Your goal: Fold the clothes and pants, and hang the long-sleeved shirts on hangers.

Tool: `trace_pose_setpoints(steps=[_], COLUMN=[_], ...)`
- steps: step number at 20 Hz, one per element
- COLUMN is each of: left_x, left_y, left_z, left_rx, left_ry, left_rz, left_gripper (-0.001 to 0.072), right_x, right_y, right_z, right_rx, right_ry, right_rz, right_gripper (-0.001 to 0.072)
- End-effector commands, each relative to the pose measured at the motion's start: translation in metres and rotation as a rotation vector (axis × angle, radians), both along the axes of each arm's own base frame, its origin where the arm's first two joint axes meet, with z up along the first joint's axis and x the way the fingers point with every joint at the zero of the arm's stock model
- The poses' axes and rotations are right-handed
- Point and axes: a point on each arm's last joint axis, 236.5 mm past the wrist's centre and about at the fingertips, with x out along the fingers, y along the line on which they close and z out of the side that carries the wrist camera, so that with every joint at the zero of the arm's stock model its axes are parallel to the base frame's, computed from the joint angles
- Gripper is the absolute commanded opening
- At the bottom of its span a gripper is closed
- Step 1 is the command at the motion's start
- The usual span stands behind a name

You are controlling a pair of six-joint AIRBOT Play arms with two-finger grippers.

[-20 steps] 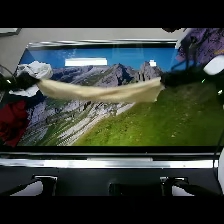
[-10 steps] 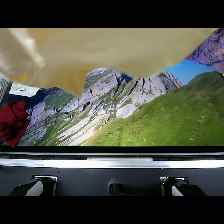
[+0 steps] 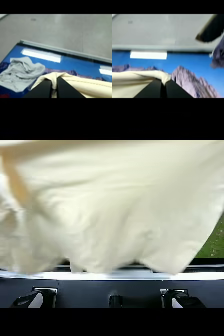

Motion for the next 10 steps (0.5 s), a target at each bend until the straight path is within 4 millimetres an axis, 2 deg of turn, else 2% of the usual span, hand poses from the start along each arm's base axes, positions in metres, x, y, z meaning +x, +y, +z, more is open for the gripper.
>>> trace_pose_setpoints(steps=[1,4,7,8,10], left_x=[0.064,0.129,0.187,0.203,0.232], left_y=[-0.014,-0.016,-0.022,-0.027,-0.040], left_z=[-0.098,-0.219,-0.328,-0.360,-0.418], left_rx=[-0.056,-0.153,-0.199,-0.200,-0.212], left_ry=[0.261,0.519,0.688,0.727,0.790], left_rz=[-0.152,-0.257,-0.309,-0.326,-0.345], left_gripper=[0.0019,0.0019,0.0019,0.0019,0.0019], right_x=[0.067,0.130,0.184,0.198,0.221], right_y=[0.000,-0.002,-0.011,-0.015,-0.017], right_z=[-0.108,-0.222,-0.332,-0.367,-0.420], right_rx=[0.006,-0.001,-0.025,-0.032,-0.024], right_ry=[0.333,0.610,0.807,0.853,0.898], right_rz=[0.003,0.000,-0.031,-0.044,-0.065], right_gripper=[0.0022,0.0022,0.0022,0.0022,0.0022])
